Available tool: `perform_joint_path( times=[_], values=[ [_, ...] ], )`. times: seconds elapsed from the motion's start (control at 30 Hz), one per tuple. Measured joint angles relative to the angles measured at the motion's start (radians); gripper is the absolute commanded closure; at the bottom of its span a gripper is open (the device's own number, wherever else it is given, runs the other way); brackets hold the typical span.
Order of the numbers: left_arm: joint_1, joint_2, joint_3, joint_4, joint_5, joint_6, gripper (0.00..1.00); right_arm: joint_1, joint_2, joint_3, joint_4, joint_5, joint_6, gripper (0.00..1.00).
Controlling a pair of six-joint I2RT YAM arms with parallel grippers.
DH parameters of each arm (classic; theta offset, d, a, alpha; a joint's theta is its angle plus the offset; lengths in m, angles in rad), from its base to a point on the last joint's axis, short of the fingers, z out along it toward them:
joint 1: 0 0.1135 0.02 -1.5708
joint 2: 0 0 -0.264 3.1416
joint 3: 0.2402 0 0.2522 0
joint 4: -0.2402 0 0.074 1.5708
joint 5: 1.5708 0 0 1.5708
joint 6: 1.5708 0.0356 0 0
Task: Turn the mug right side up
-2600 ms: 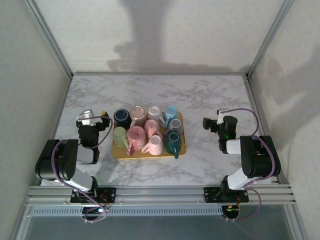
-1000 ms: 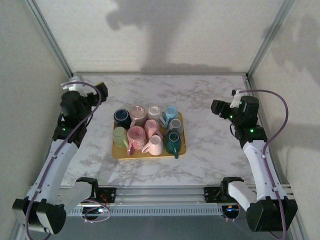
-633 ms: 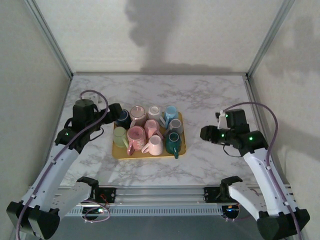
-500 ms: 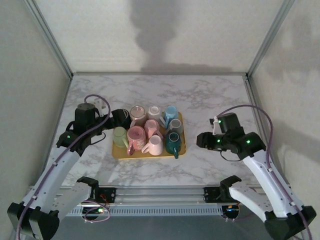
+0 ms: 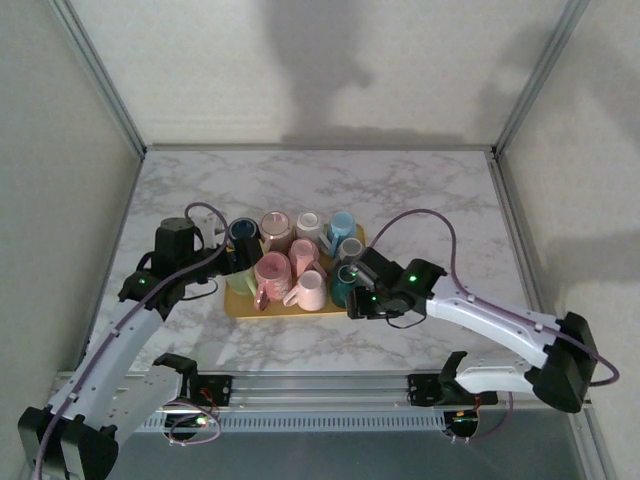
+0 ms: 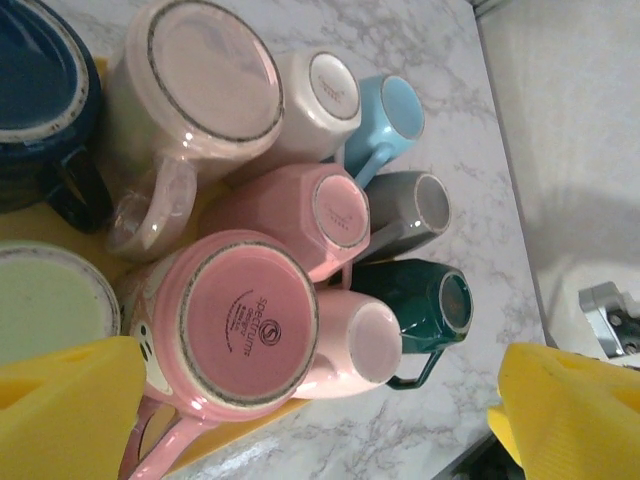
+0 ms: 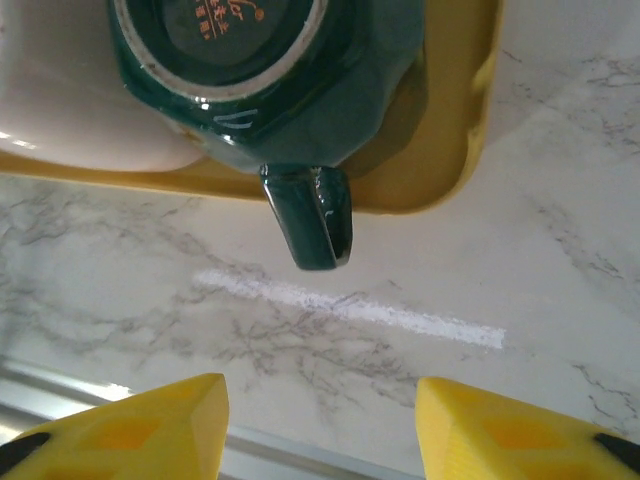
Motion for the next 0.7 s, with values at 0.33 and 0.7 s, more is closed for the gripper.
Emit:
perform_joint_path(
  times=[0.33,0.7],
  values=[
    [0.003,0.0,-0.024,0.019,0.017,-0.008,0.09,0.019,0.092,-0.001,0.113,0.079,0.045,0.56],
    [0.005,0.008,-0.028,0.029,0.023,-0.016,0.07,0.019,0.179,-0.011,0.175,0.104,0.036,0.61]
  ],
)
